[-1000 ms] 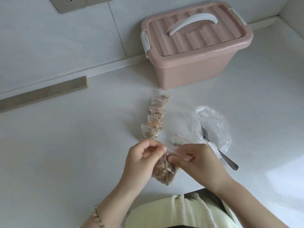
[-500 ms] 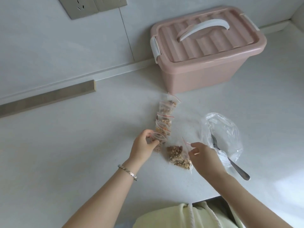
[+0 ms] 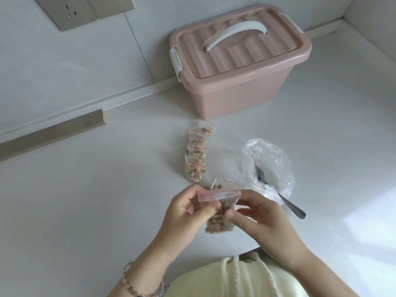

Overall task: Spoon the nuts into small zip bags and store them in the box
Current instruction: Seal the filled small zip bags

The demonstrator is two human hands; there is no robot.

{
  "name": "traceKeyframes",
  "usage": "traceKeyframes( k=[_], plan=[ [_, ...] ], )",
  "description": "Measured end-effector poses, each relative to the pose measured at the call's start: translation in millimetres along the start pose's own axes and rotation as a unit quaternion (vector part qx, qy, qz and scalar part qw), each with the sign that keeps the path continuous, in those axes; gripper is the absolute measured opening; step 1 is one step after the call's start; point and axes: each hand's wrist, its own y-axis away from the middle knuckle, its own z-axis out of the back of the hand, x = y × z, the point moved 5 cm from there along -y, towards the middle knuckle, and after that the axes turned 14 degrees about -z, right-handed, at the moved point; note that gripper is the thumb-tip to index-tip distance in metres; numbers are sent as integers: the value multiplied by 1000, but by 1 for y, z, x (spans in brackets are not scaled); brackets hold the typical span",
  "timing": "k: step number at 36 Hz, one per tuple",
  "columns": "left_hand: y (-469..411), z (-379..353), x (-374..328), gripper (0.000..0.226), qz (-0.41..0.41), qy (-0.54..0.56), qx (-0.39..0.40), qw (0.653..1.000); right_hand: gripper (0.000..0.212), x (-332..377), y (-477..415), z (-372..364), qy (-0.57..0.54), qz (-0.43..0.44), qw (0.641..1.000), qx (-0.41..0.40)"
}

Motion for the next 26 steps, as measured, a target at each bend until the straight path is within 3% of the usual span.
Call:
traceKeyframes(
  k=[6, 10, 13, 17, 21, 26],
  plan=[
    [7, -22, -7, 19, 38, 81, -8, 996, 14, 13, 12, 14, -133, -15, 990, -31],
    [6, -37, -8, 42, 63, 112, 0, 992, 18, 14, 18, 16, -123, -10, 990, -62],
    [3, -46, -15, 32, 39, 106, 3, 994, 19, 16, 23, 20, -126, 4, 987, -99],
    [1, -48, -19, 23, 40, 142, -53, 988, 11, 21, 29, 20, -106, 27, 985, -137],
    [1, -49, -25, 16, 14, 97, -76, 992, 14, 22, 34, 22, -110, 3, 982, -155],
    [3, -45, -26, 23, 6, 54, -95, 994, 19, 20, 35, 27, -117, -27, 984, -128]
  ],
)
